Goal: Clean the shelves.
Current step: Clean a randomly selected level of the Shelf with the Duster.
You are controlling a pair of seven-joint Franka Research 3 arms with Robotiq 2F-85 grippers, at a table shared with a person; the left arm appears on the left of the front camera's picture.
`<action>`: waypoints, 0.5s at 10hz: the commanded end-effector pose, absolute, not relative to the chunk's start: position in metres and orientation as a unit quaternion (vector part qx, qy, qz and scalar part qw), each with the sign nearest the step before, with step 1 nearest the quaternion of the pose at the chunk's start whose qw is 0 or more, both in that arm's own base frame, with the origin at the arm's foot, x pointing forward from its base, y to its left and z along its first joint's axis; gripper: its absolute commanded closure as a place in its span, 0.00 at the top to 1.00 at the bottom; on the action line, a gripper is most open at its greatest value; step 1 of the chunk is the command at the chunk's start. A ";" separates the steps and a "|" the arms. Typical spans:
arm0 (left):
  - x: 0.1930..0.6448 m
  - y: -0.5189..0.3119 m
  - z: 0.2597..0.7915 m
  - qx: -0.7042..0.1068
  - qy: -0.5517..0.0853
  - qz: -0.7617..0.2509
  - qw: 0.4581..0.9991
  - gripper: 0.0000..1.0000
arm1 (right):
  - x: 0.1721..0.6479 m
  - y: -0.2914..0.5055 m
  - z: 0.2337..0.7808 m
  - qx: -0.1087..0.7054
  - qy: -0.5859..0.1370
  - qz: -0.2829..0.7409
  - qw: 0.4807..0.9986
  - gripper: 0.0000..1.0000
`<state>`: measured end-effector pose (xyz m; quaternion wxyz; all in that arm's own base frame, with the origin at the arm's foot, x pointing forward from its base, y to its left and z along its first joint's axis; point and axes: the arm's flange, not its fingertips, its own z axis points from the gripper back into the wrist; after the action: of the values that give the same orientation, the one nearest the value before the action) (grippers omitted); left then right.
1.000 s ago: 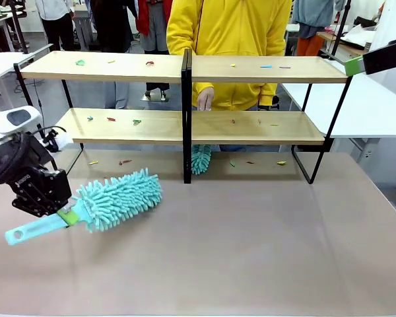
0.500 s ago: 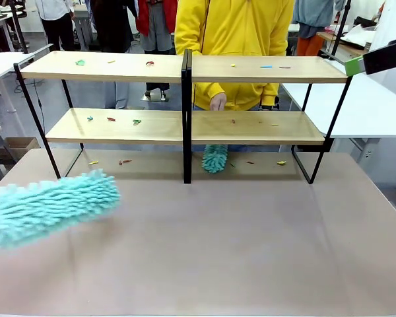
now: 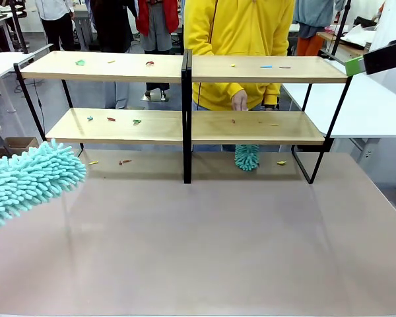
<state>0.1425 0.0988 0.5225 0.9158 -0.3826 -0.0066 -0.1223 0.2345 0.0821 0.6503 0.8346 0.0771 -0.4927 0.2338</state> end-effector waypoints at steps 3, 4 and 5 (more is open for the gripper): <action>0.191 0.046 0.497 -0.332 0.021 -0.061 0.941 0.12 | 0.235 0.081 0.650 0.079 -0.491 0.235 0.835 1.00; 0.214 0.023 0.491 -0.309 0.049 -0.072 0.947 0.12 | 0.235 0.081 0.650 0.079 -0.491 0.235 0.835 1.00; 0.240 -0.005 0.483 -0.302 0.080 -0.089 0.946 0.12 | 0.235 0.081 0.650 0.079 -0.491 0.235 0.835 1.00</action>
<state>0.2223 0.0319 0.5098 0.9457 -0.3099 0.0496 -0.0841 0.2345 0.0822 0.6502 0.8346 0.0770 -0.4926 0.2340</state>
